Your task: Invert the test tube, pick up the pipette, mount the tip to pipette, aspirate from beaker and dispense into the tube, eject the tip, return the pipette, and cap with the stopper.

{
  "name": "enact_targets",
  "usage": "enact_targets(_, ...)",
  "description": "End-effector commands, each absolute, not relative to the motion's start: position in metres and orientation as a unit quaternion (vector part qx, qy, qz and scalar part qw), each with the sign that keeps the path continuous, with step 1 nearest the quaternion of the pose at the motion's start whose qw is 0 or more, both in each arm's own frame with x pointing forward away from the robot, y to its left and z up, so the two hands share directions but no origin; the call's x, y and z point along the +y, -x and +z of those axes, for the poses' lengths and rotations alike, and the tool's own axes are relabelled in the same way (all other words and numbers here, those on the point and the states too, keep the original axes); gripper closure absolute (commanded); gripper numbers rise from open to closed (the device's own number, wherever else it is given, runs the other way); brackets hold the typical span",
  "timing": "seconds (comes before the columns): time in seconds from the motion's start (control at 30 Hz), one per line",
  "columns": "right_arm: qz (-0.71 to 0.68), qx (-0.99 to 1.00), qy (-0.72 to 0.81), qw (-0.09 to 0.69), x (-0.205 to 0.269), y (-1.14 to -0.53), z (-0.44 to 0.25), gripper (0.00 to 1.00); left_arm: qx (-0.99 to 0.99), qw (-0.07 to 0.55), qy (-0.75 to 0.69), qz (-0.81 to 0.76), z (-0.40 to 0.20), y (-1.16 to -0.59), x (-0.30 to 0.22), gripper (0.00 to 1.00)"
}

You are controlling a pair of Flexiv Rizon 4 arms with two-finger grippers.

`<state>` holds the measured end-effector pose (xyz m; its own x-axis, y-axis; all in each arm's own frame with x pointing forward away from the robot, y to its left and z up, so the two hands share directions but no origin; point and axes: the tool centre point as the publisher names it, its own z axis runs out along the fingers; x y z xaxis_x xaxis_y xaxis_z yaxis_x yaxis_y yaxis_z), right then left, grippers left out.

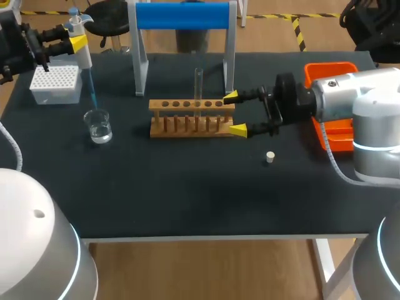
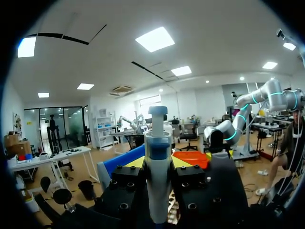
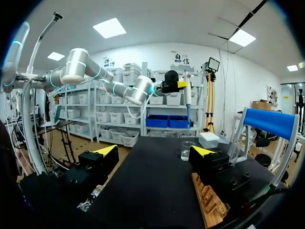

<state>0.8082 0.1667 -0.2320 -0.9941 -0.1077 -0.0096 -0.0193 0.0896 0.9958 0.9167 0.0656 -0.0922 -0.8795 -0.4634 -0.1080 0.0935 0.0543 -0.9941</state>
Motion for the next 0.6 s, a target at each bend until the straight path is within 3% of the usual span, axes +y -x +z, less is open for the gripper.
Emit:
enact_targets(0.03, -0.673, -0.738, -0.044, 0.033, 0.166, -0.808, -0.232, 0.00, 0.696, 0.207, 0.132, -0.675, -0.092, -0.917, 0.065, 1.00)
enact_targets(0.6, -0.628, -0.778, 0.015, -0.003, 0.209, -0.794, -0.240, 0.00, 0.696, 0.207, 0.132, -0.675, -0.092, -0.917, 0.065, 1.00)
